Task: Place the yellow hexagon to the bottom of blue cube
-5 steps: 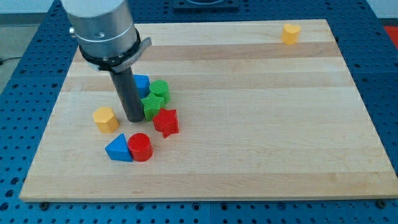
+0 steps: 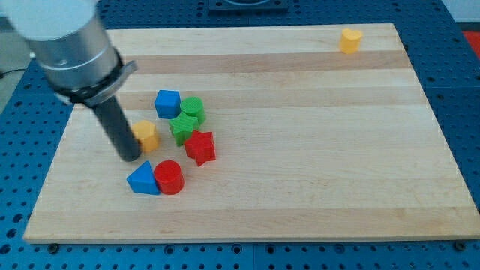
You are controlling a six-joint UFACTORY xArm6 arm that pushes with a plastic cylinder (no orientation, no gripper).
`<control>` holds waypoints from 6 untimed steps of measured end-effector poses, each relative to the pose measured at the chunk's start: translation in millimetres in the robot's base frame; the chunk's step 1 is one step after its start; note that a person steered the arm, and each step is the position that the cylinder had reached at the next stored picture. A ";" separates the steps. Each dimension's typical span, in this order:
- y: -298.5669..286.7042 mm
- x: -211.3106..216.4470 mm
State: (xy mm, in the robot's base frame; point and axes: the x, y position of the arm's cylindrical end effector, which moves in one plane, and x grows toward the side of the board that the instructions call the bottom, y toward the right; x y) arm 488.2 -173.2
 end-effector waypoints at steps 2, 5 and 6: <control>-7.5 -43.7; -35.6 -58.3; 26.7 -58.3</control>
